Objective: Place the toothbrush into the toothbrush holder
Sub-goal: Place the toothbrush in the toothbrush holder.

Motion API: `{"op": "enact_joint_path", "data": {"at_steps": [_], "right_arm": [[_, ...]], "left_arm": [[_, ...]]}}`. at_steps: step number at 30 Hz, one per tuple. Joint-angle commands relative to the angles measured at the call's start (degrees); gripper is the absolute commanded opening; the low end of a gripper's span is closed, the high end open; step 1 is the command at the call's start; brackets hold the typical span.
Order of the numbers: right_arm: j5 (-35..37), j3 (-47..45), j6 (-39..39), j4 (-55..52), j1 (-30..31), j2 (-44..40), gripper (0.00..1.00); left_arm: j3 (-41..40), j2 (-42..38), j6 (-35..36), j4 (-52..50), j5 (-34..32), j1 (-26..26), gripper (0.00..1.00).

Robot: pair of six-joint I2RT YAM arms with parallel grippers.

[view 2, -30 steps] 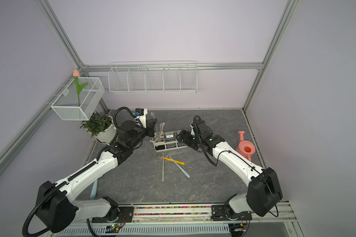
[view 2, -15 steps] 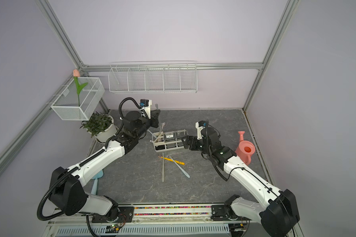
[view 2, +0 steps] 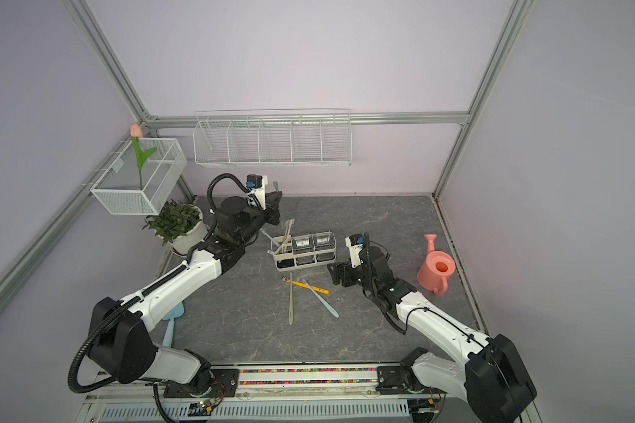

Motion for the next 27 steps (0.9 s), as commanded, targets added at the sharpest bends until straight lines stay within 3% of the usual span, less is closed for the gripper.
{"op": "enact_joint_path", "data": {"at_steps": [1, 15, 27], "right_arm": [[-0.33, -1.47, -2.57, 3.71, -0.59, -0.31, 0.89], [-0.19, -4.43, -1.46, 1.76, -4.18, -4.51, 0.89], [-1.51, -4.15, -0.67, 0.62, -6.01, -3.33, 0.89]], "left_arm": [[-0.57, 2.24, 3.66, 2.71, 2.06, 0.37, 0.0], [-6.03, 2.82, 8.57, 10.74, 3.06, 0.37, 0.0], [-13.15, 1.67, 9.88, 15.71, 1.9, 0.32, 0.0]]}}
